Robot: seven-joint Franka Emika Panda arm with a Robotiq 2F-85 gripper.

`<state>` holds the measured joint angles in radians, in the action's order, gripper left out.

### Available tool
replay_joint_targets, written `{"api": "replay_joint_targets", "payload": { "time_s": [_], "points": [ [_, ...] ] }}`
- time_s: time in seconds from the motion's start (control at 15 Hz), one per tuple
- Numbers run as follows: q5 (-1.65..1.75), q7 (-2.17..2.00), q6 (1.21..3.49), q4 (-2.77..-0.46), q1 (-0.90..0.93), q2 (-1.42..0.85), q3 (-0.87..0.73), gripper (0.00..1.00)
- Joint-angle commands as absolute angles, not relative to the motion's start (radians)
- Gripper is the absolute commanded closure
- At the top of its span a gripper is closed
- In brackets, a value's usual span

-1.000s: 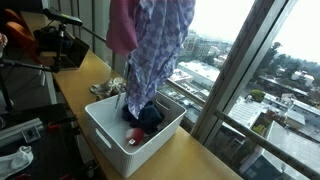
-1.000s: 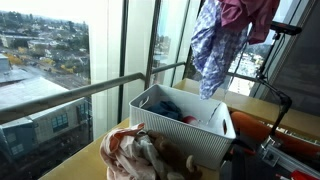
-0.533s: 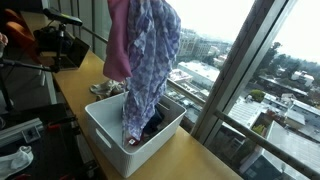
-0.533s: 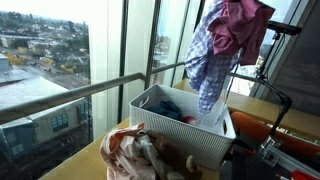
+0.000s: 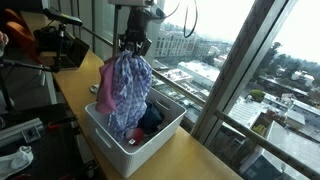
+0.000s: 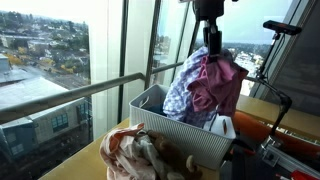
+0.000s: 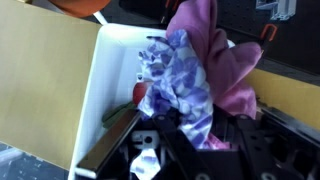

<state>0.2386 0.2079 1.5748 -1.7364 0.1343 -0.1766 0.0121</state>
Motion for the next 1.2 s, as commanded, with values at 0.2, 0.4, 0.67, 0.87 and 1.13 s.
{"api": "replay_joint_targets", "payload": {
  "time_s": [0.2, 0.4, 0.67, 0.87, 1.13],
  "points": [
    [0.251, 0.188, 1.907, -2.051, 0.113, -0.132, 0.052, 0.94],
    [0.299, 0.155, 1.965, -2.093, 0.110, -0.122, 0.039, 0.94],
    [0.353, 0.128, 1.993, -2.086, 0.091, -0.145, 0.032, 0.94],
    [0.378, 0.111, 2.016, -2.077, 0.076, -0.201, 0.025, 0.94],
    [0.416, 0.049, 2.051, -2.044, 0.079, -0.325, 0.016, 0.94]
  ]
}}
